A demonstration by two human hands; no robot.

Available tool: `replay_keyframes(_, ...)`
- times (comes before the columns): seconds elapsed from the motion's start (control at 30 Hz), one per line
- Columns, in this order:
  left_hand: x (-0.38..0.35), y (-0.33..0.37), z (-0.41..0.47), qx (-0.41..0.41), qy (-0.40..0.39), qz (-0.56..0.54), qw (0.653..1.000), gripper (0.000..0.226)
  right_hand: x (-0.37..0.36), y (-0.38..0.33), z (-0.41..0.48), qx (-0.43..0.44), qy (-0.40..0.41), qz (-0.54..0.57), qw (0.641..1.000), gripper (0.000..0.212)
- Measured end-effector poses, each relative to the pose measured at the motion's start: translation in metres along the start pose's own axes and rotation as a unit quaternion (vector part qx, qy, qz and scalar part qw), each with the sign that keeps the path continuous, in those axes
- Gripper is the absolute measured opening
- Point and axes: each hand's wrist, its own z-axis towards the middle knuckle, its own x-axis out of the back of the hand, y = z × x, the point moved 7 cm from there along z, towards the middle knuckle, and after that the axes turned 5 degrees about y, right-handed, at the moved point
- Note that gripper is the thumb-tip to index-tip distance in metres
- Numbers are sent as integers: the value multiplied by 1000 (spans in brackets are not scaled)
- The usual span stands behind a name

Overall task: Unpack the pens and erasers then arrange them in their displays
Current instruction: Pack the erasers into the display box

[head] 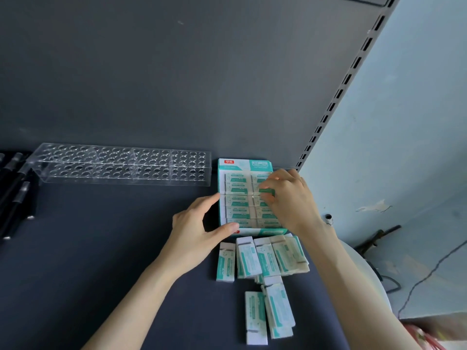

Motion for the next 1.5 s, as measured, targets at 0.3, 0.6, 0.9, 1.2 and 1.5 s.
replay_keyframes(0.3,13,35,-49,-101,130,31,986,29,46,-10,-80,-70,92,290,950,12)
replay_keyframes(0.6,-24,49,-147,-92,237,36,966,11,37,-9,-175,-103,89,394,909,10)
replay_keyframes(0.9,-44,42,-172,-7,228,231,946,25,20,-10,-188,-102,5,354,930,22)
replay_keyframes(1.2,-42,42,-172,26,245,218,944,28,23,-4,-191,-144,9,385,911,10)
replay_keyframes(1.5,-35,46,-179,18,276,133,952,10,26,-5,-193,-145,25,404,903,15)
